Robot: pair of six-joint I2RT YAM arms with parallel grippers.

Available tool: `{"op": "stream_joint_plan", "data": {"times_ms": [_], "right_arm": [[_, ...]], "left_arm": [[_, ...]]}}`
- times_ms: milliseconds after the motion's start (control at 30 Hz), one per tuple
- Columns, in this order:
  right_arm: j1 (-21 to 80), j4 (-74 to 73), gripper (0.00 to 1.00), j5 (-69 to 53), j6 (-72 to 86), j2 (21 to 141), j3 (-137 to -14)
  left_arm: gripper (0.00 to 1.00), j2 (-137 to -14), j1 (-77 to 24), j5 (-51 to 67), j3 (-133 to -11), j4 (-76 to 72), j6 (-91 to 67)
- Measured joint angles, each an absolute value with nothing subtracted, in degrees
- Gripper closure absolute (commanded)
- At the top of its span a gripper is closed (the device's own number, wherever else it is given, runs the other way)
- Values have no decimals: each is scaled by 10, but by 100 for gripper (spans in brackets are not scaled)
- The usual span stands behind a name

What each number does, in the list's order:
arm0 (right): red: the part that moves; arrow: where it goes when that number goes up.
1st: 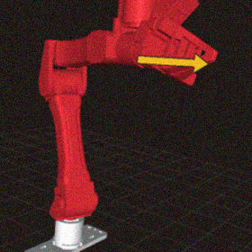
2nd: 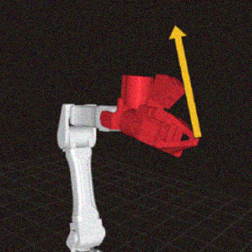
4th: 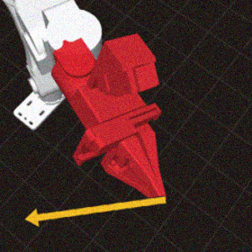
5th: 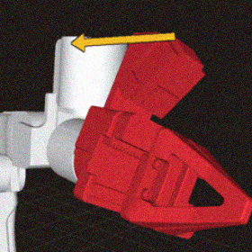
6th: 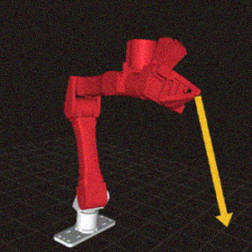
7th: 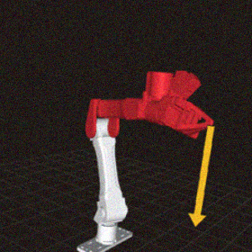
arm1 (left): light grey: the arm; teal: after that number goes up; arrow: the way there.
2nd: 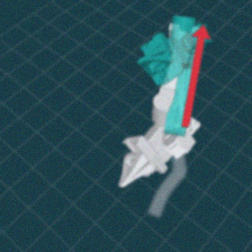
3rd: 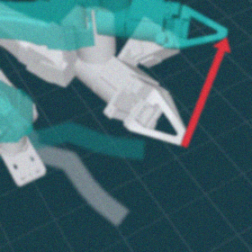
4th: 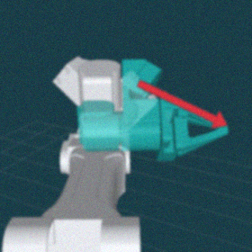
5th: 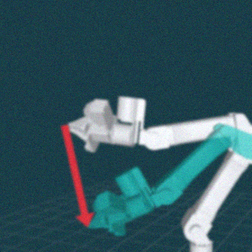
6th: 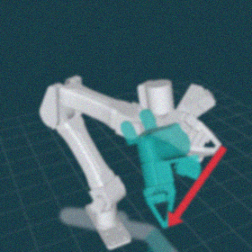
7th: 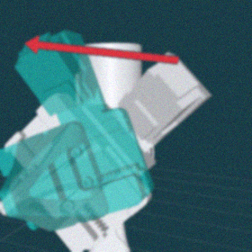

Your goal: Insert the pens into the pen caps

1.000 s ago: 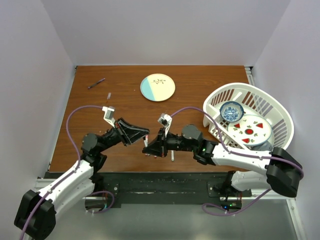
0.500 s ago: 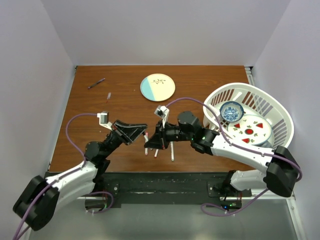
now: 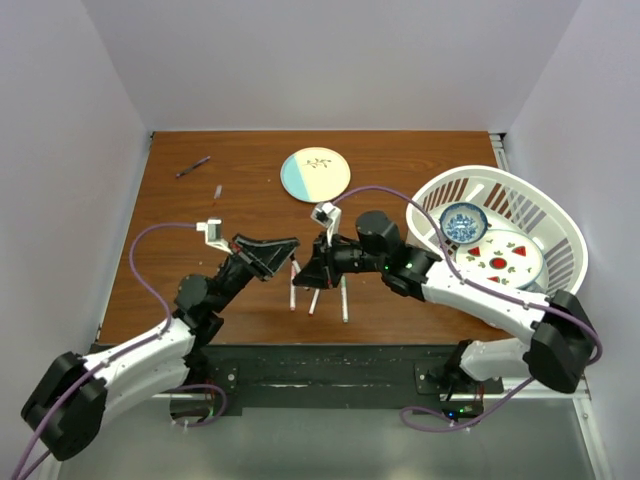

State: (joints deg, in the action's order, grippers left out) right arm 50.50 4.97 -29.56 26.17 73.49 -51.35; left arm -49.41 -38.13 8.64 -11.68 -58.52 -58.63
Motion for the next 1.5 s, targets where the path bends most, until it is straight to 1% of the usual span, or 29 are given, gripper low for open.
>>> {"op": "stream_joint_plan", "data": {"times_ms": [33, 67, 167, 200, 267, 300, 433, 600, 767, 933, 1067, 1100, 1133, 1200, 1233, 1267, 1300, 1333, 1367, 1400, 1500], "right_arm": [[501, 51, 69, -292, 260, 721, -504], [496, 60, 59, -280, 255, 699, -487], [482, 67, 46, -243, 242, 609, -418], [479, 63, 36, -233, 242, 582, -398], [474, 47, 31, -211, 239, 513, -346], [472, 31, 26, -198, 240, 481, -322], [469, -47, 18, -159, 245, 361, -263], [469, -112, 16, -110, 247, 268, -260], [469, -154, 15, -84, 250, 243, -266], [469, -185, 15, -74, 250, 232, -278], [469, -193, 15, -68, 250, 225, -281], [469, -197, 15, -67, 250, 224, -281], [469, -200, 15, -64, 250, 224, -281], [469, -205, 15, -59, 250, 223, -281], [469, -209, 15, -55, 250, 220, -281], [469, -214, 15, -54, 250, 217, -281], [469, -219, 15, -53, 250, 213, -282], [469, -222, 15, -52, 250, 210, -283], [469, -225, 15, -51, 250, 206, -285], [469, -229, 15, -50, 250, 202, -287], [469, -232, 15, -50, 250, 193, -293]], "left_arm": [[100, -487, -388, 88, -146, -532, -569], [100, -483, -394, 92, -176, -480, -549], [100, -486, -414, 112, -254, -347, -497], [100, -488, -416, 116, -269, -319, -484], [100, -500, -417, 118, -299, -262, -457], [100, -509, -417, 117, -311, -236, -446], [100, -553, -417, 110, -330, -177, -411], [100, -643, -417, 75, -344, -110, -375], [100, -742, -417, 24, -371, -66, -353], [89, -827, -417, 7, -391, -57, -350], [85, -867, -417, 2, -401, -55, -350], [83, -875, -417, -2, -405, -52, -350], [75, -883, -417, -6, -409, -47, -350], [63, -897, -417, -15, -420, -39, -350], [55, -902, -417, -18, -424, -34, -349], [51, -907, -417, -21, -431, -27, -350], [43, -909, -417, -23, -436, -20, -349], [38, -909, -417, -25, -440, -15, -347], [34, -908, -417, -29, -446, -8, -347], [29, -908, -417, -31, -453, -2, -344], [21, -907, -417, -60, -494, 44, -333]]}}
